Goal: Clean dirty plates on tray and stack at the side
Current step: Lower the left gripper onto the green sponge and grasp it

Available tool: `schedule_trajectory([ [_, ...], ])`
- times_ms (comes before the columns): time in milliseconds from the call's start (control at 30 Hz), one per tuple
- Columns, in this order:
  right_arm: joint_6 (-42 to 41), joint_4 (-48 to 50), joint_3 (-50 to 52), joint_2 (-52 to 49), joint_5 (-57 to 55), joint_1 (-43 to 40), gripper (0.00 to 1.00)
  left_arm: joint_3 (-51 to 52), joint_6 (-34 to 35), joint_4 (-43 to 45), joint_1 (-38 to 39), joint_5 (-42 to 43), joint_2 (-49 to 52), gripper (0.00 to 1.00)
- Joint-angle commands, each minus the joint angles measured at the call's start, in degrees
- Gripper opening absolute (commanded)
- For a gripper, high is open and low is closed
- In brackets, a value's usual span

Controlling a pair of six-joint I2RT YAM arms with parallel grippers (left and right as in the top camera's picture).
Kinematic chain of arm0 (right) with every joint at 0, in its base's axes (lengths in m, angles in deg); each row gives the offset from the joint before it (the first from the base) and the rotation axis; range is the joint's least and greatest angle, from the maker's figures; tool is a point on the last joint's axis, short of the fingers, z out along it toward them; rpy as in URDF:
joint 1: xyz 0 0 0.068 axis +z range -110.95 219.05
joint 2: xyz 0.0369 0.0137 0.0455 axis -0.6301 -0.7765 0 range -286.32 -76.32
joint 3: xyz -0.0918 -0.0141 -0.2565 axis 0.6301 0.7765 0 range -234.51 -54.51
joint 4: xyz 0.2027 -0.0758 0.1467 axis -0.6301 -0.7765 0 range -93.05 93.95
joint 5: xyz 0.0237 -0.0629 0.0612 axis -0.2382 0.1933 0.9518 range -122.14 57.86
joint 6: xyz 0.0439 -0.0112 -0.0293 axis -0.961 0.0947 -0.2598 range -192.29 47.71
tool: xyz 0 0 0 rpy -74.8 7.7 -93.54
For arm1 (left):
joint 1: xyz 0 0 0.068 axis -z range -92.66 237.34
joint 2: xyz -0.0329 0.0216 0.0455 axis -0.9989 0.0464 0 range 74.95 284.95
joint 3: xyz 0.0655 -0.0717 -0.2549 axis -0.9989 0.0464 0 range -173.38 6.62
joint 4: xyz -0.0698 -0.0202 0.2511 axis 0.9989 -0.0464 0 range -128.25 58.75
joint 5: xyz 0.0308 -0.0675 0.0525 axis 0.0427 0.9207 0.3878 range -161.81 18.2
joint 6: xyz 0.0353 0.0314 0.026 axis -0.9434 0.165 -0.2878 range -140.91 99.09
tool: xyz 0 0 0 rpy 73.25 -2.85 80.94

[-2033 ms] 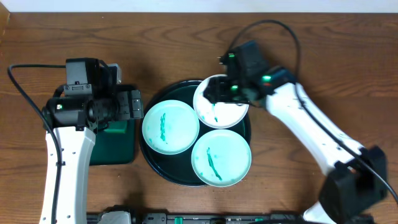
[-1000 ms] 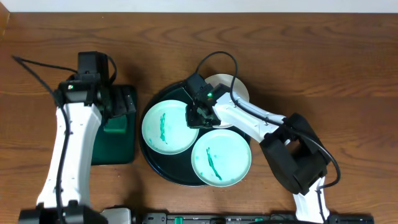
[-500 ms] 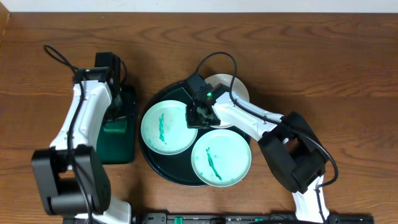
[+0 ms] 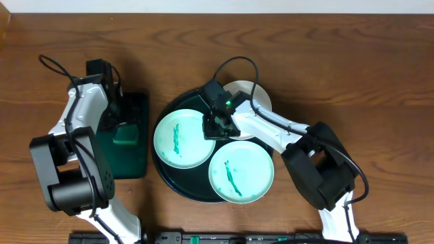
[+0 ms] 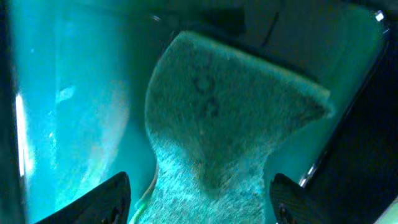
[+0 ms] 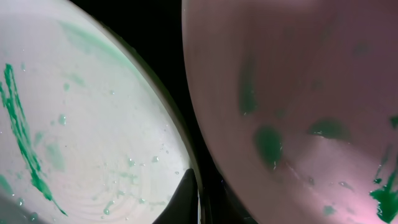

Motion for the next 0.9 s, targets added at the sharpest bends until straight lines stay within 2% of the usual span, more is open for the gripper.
schedule_trajectory([
  [0,0.72,0.52,-0.37,-1.99,-0.98,0.35,0.01,-0.22,-2.21,0.44,0.02,2.49,1.81,0.7],
  [100,0.7,0.59,-0.37,-1.99,-0.98,0.35,0.01,-0.22,-3.48,0.72,0.0,2.47,3.43,0.66],
  [167,0.7,0.63,-0.37,-1.99,-0.98,0.35,0.01,-0.22,-3.89,0.92,0.0,2.45,4.09,0.58],
  [267,0.7,0.74,-0.37,-1.99,-0.98,0.35,0.01,-0.22,-3.82,1.44,0.0,2.45,4.57,0.37],
  [367,0.7,0.76,-0.37,-1.99,-0.98,0.35,0.01,-0.22,-3.8,1.6,0.0,2.45,4.57,0.27],
  [467,0.7,0.81,-0.37,-1.99,-0.98,0.35,0.01,-0.22,-3.8,1.62,0.0,2.43,4.57,0.07],
  [667,0.7,1.22,-0.37,-1.99,-0.98,0.35,0.01,-0.61,-3.13,1.01,0.0,2.45,3.76,0.08],
  [867,1.05,1.29,-0.39,-1.99,0.55,0.11,0.01,-1.97,2.78,-2.56,0.33,2.49,-5.11,0.07],
])
